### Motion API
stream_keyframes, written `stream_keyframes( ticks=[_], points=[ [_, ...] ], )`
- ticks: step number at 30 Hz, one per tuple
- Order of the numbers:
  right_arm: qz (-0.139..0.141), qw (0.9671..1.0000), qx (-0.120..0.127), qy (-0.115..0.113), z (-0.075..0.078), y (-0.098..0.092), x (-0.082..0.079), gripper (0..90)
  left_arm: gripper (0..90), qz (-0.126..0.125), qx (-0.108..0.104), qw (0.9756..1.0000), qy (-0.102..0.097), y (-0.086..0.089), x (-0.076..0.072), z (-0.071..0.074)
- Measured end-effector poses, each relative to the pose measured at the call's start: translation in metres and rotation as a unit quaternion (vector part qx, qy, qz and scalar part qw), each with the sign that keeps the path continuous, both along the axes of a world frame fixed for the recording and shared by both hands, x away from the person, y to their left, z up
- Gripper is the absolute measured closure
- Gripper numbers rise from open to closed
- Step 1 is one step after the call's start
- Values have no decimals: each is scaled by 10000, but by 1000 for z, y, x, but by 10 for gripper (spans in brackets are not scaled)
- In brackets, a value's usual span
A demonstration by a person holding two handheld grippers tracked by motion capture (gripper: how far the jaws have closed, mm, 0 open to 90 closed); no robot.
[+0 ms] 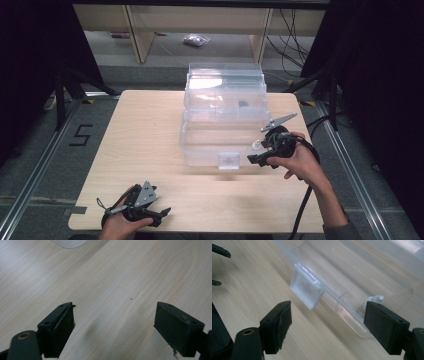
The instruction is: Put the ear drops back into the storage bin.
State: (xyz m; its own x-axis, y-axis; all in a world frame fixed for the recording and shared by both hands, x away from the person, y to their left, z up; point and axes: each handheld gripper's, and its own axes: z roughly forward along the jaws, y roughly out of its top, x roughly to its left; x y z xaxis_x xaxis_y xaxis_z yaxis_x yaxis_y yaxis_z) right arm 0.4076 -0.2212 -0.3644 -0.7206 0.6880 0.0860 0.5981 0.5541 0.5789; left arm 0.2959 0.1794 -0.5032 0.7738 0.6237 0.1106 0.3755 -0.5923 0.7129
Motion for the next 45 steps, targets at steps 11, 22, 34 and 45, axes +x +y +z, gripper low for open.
stream_keyframes(
  ticks=[11,22,34,45],
  points=[
    [136,9995,128,-237,-12,4,-15,230,159,27,7,10000,-29,0,0,0],
    [268,9986,271,-360,-23,7,-25,221,159,20,-30,10000,-11,-1,-1,0],
    [233,9982,352,-422,-29,8,-28,206,158,-90,65,9999,-40,-1,-1,1],
    [302,9973,445,-494,-36,9,-35,195,158,-57,34,10000,-47,-1,-1,1]
  ],
)
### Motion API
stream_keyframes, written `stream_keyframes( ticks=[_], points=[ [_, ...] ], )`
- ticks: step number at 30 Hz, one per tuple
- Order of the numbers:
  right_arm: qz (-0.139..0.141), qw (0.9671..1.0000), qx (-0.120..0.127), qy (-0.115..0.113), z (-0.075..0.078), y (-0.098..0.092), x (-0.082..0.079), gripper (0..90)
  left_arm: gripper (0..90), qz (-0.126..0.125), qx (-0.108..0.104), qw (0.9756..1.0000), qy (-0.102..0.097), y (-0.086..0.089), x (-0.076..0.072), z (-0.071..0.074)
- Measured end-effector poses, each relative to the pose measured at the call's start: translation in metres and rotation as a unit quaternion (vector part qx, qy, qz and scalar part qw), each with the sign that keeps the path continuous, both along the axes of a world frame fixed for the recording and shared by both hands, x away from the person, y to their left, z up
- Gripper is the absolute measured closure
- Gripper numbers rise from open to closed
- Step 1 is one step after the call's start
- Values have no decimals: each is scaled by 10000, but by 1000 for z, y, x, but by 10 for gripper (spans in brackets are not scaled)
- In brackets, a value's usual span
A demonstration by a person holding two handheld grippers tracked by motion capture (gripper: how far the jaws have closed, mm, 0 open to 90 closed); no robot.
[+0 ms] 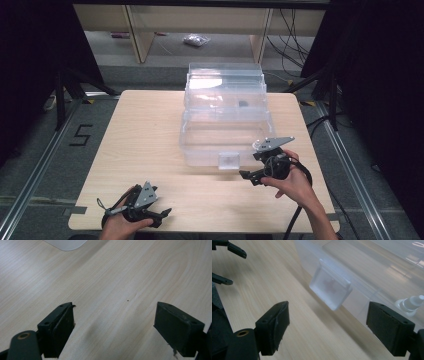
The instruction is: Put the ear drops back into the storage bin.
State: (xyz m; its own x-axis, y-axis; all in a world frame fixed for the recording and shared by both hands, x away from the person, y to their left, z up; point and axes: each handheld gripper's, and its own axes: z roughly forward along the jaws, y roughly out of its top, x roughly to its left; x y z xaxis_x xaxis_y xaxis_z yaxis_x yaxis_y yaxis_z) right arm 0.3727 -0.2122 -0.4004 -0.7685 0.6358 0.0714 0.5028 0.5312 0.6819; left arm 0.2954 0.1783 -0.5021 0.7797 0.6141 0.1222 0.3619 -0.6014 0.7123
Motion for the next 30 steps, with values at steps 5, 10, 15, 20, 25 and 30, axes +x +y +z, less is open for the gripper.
stream_keyframes(
  ticks=[5,10,15,20,25,30],
  points=[
    [26,10000,-26,28,-5,-1,-4,193,158,5,-2,10000,-4,0,0,0],
    [-3,10000,-37,41,-12,0,-7,192,158,-12,25,10000,-10,0,0,0],
    [6,10000,-20,-20,-16,1,-9,191,158,-8,-73,10000,23,0,-2,1],
    [22,10000,25,53,-18,2,-11,185,158,0,-33,10000,-13,0,-1,0],
    [-118,9998,72,116,-24,3,-16,178,158,-4,-70,10000,8,0,-2,1],
    [25,10000,-8,27,-33,0,-19,178,158,25,-111,9999,-1,-1,-2,0]
  ],
)
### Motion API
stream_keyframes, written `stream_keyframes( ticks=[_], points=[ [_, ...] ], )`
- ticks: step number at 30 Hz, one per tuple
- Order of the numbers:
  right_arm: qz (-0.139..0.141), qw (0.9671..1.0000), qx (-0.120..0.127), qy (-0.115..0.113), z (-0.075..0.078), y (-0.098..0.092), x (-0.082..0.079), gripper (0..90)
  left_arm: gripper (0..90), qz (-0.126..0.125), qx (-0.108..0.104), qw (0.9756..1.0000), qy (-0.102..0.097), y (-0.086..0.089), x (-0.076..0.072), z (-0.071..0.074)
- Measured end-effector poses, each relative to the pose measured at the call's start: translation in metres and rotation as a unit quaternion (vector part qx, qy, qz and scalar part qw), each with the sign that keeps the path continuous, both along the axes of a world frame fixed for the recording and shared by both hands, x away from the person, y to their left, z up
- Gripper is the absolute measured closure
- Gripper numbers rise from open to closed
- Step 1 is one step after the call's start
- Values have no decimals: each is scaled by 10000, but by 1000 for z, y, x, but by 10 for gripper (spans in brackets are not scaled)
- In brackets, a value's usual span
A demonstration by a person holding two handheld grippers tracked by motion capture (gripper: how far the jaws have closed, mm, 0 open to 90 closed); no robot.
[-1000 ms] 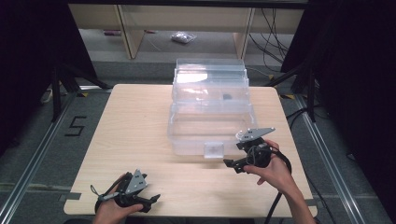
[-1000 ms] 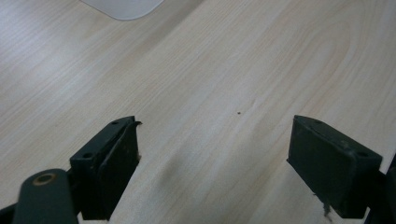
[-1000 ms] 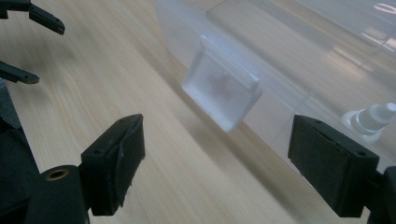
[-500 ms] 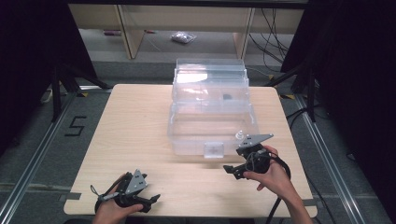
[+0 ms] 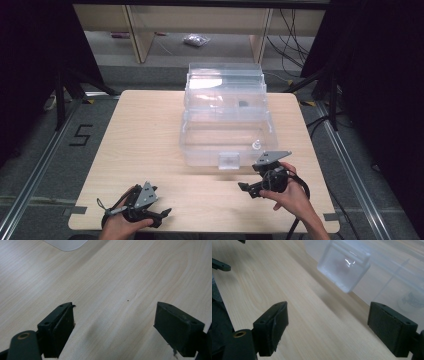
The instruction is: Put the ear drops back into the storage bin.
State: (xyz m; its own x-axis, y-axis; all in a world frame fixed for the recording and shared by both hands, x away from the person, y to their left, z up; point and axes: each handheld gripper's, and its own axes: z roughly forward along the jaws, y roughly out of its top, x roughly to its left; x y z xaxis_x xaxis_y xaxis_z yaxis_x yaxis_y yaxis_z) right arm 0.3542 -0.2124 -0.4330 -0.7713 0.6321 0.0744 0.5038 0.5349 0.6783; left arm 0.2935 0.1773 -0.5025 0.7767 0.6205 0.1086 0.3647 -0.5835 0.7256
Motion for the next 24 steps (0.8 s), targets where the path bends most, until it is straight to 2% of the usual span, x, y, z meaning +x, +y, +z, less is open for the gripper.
stream_keyframes(
  ticks=[1,2,3,5,6,8,9,13,15,18,20,24],
  points=[
    [-96,9999,10,46,-1,0,-2,179,158,-35,121,9999,-5,1,2,0],
    [-100,9999,74,12,-4,-1,-4,179,158,-29,129,9999,6,1,1,0],
    [-74,9999,88,87,-6,-2,-7,180,158,-17,99,9999,-8,1,1,0],
    [46,10000,37,-10,-9,-6,-9,180,158,-5,106,9999,-11,1,1,0],
    [-16,9999,100,68,-12,-7,-12,180,157,-23,119,9999,34,1,2,0],
    [-61,9998,152,70,-15,-8,-15,180,158,-5,131,9999,14,1,2,-1],
    [-47,9999,106,107,-17,-10,-17,180,157,-28,188,9998,18,1,2,0],
    [25,9999,99,72,-21,-16,-22,179,158,1,112,9999,11,1,1,-1],
    [-60,9999,125,101,-21,-17,-24,179,158,-21,184,9998,14,1,2,0],
    [-114,9997,181,128,-22,-17,-26,176,157,6,112,9999,-7,1,2,-1],
    [-54,9998,160,58,-24,-18,-27,175,157,0,116,9999,-10,1,1,0],
    [-9,9999,114,77,-29,-17,-30,172,157,9,108,9999,-12,1,1,0]
  ],
)
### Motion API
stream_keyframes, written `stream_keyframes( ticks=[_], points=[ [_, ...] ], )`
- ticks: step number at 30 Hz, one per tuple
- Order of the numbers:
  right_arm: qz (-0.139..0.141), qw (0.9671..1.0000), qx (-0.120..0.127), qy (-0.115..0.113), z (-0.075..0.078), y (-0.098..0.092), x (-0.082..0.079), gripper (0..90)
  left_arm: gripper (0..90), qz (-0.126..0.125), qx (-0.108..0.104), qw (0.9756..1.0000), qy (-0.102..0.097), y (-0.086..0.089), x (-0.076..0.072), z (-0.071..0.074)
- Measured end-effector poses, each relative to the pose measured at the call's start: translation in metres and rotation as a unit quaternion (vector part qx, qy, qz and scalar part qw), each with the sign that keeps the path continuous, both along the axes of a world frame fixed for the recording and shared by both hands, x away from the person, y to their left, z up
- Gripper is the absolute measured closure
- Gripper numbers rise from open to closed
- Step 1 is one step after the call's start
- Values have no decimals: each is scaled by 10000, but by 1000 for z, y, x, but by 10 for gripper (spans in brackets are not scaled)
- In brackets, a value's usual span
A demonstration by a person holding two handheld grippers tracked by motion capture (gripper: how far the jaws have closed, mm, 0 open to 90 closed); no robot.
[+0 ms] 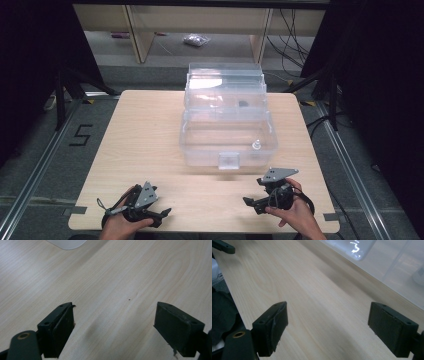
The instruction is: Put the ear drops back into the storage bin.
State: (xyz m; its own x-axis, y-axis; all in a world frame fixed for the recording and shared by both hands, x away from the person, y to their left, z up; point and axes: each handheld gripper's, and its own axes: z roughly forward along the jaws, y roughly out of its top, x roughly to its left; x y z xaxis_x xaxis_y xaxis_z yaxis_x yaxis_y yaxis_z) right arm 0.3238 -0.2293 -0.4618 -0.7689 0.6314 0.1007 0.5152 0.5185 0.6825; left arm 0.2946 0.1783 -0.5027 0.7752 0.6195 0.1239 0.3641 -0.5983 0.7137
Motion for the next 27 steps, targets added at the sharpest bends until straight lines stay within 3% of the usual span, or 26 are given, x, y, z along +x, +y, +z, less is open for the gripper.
stream_keyframes(
  ticks=[2,3,6,9,13,19,21,27],
  points=[
    [-100,9999,93,29,-2,2,-3,171,157,0,-5,10000,0,0,0,0],
    [-69,9999,112,-112,-4,3,-3,169,158,-1,-2,10000,0,0,0,0],
    [-9,10000,-4,-20,-9,3,-6,169,158,-8,6,10000,9,0,0,0],
    [-56,9999,29,78,-11,4,-10,168,158,2,0,10000,0,0,0,0],
    [28,10000,-22,-31,-17,2,-12,168,158,-9,50,10000,5,0,1,0],
    [-4,10000,-37,19,-24,3,-17,168,157,-4,36,10000,8,0,1,0],
    [101,9998,-155,-92,-25,2,-18,168,157,-9,17,10000,12,0,0,0],
    [59,9999,-93,-126,-27,2,-20,168,155,36,-32,10000,81,-1,0,-1]
  ],
)
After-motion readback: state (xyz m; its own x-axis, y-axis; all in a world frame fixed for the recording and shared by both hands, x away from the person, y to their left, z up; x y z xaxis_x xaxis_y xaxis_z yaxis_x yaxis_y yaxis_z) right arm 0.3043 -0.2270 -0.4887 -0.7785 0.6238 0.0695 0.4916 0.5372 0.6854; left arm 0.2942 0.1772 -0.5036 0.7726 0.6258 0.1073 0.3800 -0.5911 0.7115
